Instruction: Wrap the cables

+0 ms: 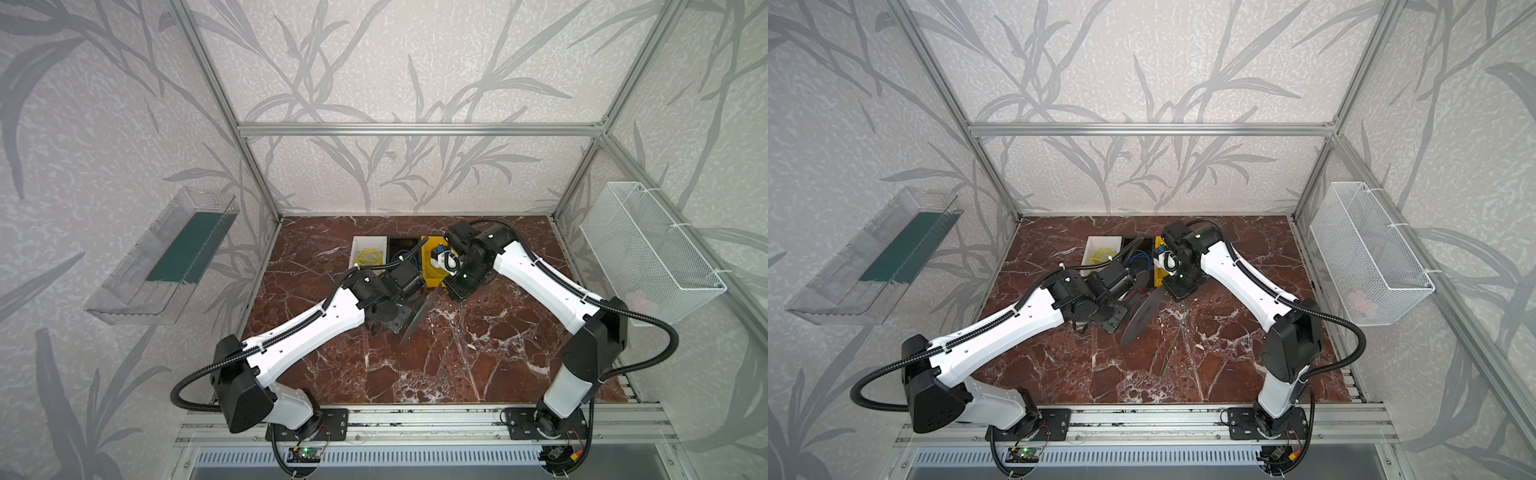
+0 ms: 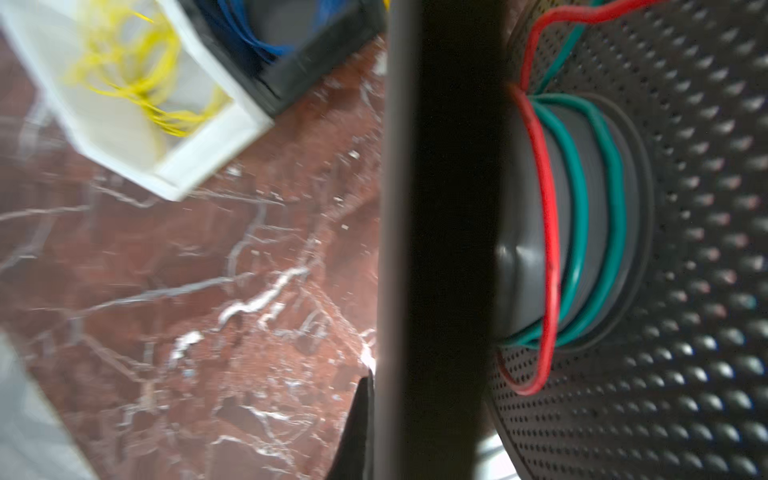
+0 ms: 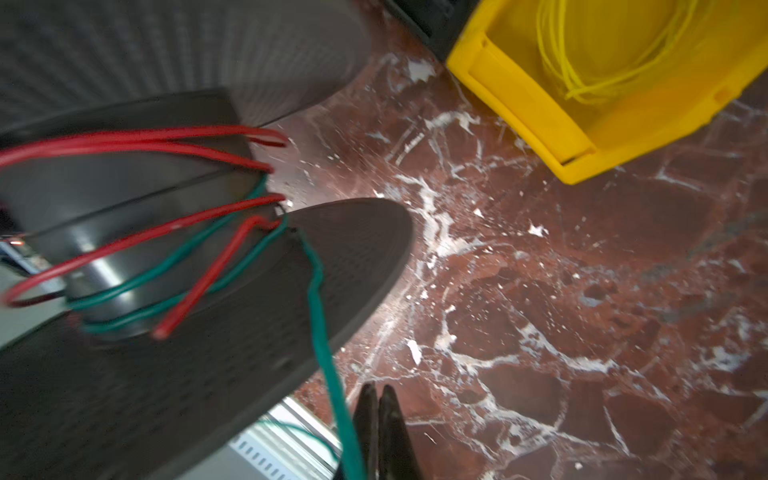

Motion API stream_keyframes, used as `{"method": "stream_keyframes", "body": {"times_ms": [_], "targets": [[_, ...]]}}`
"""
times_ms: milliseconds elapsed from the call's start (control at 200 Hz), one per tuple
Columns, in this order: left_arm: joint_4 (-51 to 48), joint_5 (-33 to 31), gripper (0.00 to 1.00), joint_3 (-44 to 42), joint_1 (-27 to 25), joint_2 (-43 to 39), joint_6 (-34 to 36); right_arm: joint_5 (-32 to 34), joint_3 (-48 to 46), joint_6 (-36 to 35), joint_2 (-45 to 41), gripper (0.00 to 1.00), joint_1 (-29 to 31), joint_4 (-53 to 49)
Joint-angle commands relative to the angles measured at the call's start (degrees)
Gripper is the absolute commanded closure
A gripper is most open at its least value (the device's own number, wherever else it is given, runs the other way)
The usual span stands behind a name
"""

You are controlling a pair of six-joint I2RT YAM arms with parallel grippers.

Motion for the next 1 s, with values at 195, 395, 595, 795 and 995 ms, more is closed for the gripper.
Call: {"method": "stream_keyframes", "body": {"times_ms": [195, 395, 595, 795, 995], "targets": [[-5.72, -17.90, 1.00, 7.62, -4.21, 6.62, -6.46, -26.21, 2.05, 2.10, -8.71, 1.00, -0.70, 7.38], [-12.00, -22.92, 1.00, 15.15, -4.41, 14.90, -18.59, -35.49, -0.06, 4.78, -10.86, 1.00, -0.37, 12.45], [-3.49, -10.98, 1.00, 16.73, -4.12, 18.80, -23.48, -39.65, -19.14, 13.98, -17.60, 1.00, 2.19, 28.42], [-3.38, -10.49, 1.00, 15.96, -4.86, 21.63, -23.94, -40.75, -30.99, 16.48, -22.55, 1.00, 1.46, 35.31], [-6.50, -14.62, 1.00, 17.37, -7.94, 23.89, -24.02, -50.67, -28.83, 18.88, -22.50, 0.90, -1.20, 39.25]]}}
